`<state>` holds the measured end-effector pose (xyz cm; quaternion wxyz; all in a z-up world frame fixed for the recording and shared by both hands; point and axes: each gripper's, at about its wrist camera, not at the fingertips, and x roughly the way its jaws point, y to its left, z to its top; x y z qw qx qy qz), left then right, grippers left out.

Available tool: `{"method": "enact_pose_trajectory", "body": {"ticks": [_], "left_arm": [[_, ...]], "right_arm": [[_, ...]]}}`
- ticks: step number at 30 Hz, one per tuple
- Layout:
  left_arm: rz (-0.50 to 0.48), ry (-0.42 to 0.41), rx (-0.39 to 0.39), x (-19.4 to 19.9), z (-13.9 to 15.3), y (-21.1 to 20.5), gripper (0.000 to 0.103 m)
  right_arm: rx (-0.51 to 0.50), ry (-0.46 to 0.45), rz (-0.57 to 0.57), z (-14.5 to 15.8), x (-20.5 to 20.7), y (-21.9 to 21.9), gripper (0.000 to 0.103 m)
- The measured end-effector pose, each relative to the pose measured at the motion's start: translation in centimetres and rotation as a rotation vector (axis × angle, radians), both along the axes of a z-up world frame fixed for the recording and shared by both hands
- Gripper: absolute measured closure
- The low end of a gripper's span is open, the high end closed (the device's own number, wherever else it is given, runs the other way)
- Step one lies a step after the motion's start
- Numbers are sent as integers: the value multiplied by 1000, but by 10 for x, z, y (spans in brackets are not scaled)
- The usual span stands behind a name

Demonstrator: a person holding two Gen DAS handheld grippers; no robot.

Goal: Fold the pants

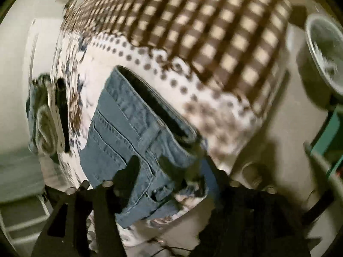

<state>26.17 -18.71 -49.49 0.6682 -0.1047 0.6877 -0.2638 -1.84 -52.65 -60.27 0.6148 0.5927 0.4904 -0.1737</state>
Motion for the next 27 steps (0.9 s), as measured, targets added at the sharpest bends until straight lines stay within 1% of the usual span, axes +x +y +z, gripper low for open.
{"method": "enact_pose_trajectory", "body": {"ticks": [2, 4, 5, 6, 7, 8, 9, 10, 11, 13, 14, 16, 17, 19, 20, 21, 22, 24, 27], "left_arm": [[-12, -8, 5, -1, 5, -2, 42], [-20, -11, 0, -2, 10, -2, 42], [-20, -19, 6, -2, 12, -2, 42], [-26, -30, 15, -3, 15, -1, 42], [-34, -40, 26, -4, 17, 0, 42], [-41, -57, 48, -6, 21, 2, 42], [-43, -66, 58, -7, 23, 4, 42], [-44, -70, 66, -8, 23, 6, 42], [-43, -68, 83, -10, 23, 9, 42], [-30, -61, 95, -13, 22, 17, 42], [-27, -58, 110, -16, 20, 20, 42], [-18, -47, 124, -21, 15, 26, 42], [-13, -39, 126, -24, 12, 29, 42], [-14, -28, 132, -28, 5, 31, 42], [-11, -25, 126, -30, 3, 32, 42], [-7, -27, 118, -31, 3, 33, 42], [-4, -32, 110, -31, 3, 34, 42], [3, -37, 68, -31, 1, 37, 34], [-12, -45, 52, -32, -3, 37, 34]], "right_arm": [[50, -3, -41, -19, -1, 9, 35], [76, -10, -47, -36, 9, 16, 35], [81, -3, -61, -46, 19, 25, 40], [66, -30, -89, -50, 24, 30, 53], [28, -20, -98, -49, 29, 35, 59], [-3, -1, -94, -48, 34, 39, 73], [-16, 1, -101, -44, 34, 43, 78], [-23, -5, -108, -38, 33, 46, 80], [-29, -17, -107, -26, 28, 49, 87], [-43, -22, -79, -5, 16, 56, 87], [-45, -12, -32, 4, 11, 61, 87], [-14, 16, -12, -2, -2, 66, 87], [16, 13, -26, -13, -11, 66, 82], [46, -15, -40, -29, -17, 65, 67], [47, -19, -48, -33, -21, 65, 54], [69, -65, -88, -34, -30, 65, 49], [90, -98, -113, -37, -40, 64, 48], [112, -133, -132, -39, -55, 74, 45], [190, -226, -149, -55, -61, 93, 45]]}}
